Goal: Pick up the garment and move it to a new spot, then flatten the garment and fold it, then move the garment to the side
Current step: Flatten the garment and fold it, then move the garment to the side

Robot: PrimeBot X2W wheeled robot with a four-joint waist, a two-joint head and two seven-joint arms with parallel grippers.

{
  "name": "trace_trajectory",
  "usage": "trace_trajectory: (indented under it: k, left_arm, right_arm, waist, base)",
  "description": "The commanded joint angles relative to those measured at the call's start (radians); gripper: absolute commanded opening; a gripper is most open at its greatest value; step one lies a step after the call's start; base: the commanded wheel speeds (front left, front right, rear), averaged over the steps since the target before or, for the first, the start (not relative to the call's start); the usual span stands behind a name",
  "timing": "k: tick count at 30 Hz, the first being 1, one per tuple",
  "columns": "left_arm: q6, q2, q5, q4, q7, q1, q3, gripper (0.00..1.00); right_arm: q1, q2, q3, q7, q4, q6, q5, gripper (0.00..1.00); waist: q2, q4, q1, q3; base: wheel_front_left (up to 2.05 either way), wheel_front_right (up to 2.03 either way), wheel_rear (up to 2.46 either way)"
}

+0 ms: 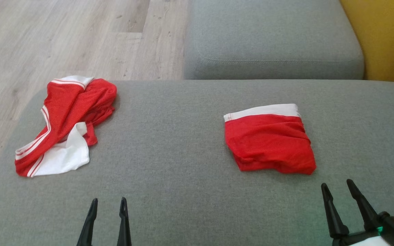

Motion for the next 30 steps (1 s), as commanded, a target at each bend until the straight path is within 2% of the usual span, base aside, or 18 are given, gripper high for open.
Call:
trace_trajectory:
  k: [1,10,30]
  left_arm:
    - [0.0,-0.006,0.011,-0.033,-0.005,-0.029,0.043,1.0]
    - [-0.014,-0.02,0.016,0.0,-0.005,-0.021,0.063,1.0]
    - [-0.015,-0.031,0.027,0.022,-0.005,-0.029,0.075,1.0]
  right_arm:
    - [-0.03,-0.011,0.011,-0.011,-0.033,0.007,-0.019,1.0]
    - [-0.028,0.013,-0.002,-0.011,-0.011,0.007,-0.05,1.0]
    - [-0.044,0.017,0.021,-0.011,0.018,0.007,-0.079,1.0]
  waist:
    - [-0.0001,-0.01,0.0002,-0.009]
    - [-0.0001,-0.026,0.0002,-0.015]
    - [-0.0001,-0.029,0.0002,-0.006]
  base:
    - [0.0,0.0,0.0]
    - [0.0,0.0,0.0]
    - [0.0,0.0,0.0]
